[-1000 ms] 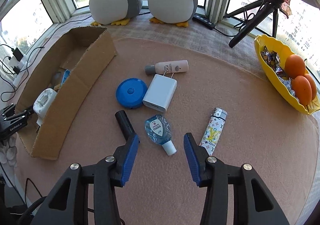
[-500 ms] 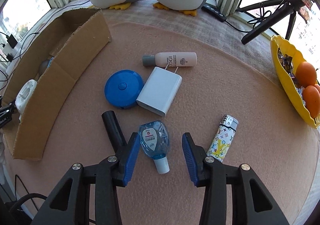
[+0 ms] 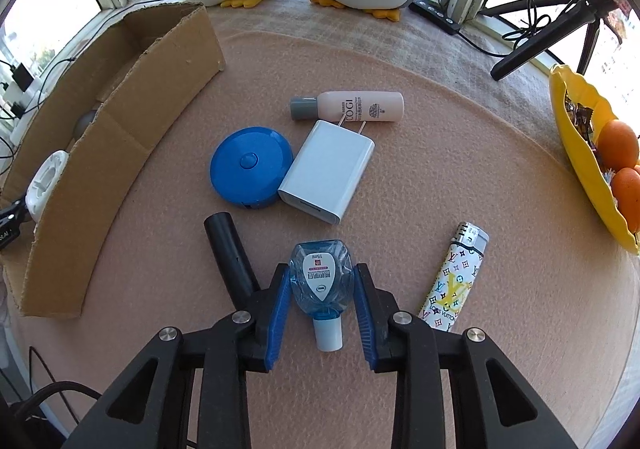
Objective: Organize rigid objects
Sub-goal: 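Move the right tool to the blue sanitizer bottle and grasp it, then carry the blue sanitizer bottle into the box and release it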
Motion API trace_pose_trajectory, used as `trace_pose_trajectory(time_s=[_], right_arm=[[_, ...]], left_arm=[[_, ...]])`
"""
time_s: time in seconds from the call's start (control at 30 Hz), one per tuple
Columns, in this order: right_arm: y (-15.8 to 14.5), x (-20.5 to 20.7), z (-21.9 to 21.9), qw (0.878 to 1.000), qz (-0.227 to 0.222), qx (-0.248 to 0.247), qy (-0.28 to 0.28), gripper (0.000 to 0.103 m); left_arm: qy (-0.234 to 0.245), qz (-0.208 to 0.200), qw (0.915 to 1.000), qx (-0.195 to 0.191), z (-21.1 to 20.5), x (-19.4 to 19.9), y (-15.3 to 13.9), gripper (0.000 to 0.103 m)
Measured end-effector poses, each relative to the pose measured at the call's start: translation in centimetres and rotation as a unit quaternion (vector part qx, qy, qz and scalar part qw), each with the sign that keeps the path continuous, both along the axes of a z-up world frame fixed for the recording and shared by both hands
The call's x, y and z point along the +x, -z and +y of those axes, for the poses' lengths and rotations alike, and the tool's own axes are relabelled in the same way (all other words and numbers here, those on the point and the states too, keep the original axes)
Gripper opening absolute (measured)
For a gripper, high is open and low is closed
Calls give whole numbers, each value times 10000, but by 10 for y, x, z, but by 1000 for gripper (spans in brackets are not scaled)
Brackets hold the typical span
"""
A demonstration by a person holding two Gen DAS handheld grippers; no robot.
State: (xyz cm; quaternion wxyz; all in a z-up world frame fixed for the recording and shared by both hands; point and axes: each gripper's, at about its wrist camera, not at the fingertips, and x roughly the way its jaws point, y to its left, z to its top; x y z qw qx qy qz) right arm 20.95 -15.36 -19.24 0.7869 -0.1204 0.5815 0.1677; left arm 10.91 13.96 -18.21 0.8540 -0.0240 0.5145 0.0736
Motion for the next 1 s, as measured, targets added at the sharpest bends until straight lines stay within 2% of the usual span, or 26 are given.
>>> trace_pose_trajectory(time_s=[0.23, 0.47, 0.7, 1.0], right_arm=[[-8, -8, -3, 9998, -162, -34, 102, 28], [-46, -15, 1, 9983, -516, 198, 201, 28], [-82, -17, 35, 9942, -841, 661, 65, 28], [-89, -12, 88, 9910, -946, 930, -162, 28]], left_arm=[[-8, -17, 10000, -34, 1, 0, 0, 53], [-2, -33, 10000, -32, 1, -1, 0, 53], [18, -51, 10000, -21, 1, -1, 0, 53], [21, -53, 10000, -15, 1, -2, 0, 53]])
